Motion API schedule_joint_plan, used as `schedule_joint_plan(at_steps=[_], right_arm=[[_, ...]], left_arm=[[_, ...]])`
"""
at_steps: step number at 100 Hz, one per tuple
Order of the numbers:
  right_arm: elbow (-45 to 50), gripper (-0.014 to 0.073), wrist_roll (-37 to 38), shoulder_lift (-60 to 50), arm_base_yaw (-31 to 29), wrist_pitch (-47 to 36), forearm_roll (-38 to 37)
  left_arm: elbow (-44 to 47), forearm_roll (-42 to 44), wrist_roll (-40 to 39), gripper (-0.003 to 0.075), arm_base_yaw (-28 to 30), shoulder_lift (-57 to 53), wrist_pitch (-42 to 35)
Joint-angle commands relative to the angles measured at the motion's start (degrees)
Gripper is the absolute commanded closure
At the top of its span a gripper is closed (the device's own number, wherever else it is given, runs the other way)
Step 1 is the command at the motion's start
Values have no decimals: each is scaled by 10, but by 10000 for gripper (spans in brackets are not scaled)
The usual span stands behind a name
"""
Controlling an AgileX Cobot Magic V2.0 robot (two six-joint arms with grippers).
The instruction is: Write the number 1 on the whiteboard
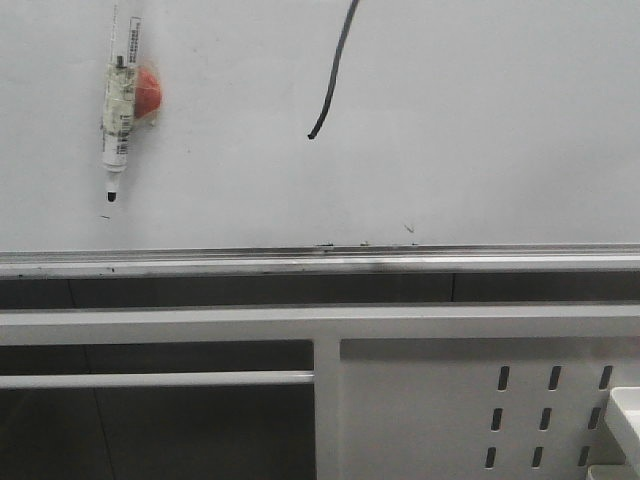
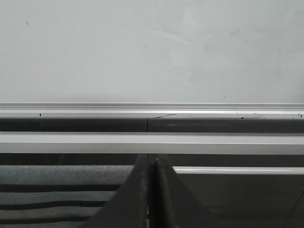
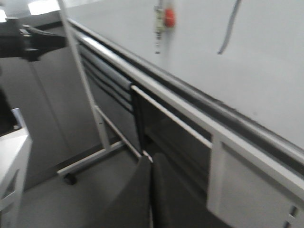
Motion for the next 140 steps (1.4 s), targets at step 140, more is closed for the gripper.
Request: schedule_joint_plan(at_steps=[140], right_arm=[[168, 663, -230, -94, -730, -99, 244]], left_arm=[[19, -5, 1, 740, 4, -1, -35]])
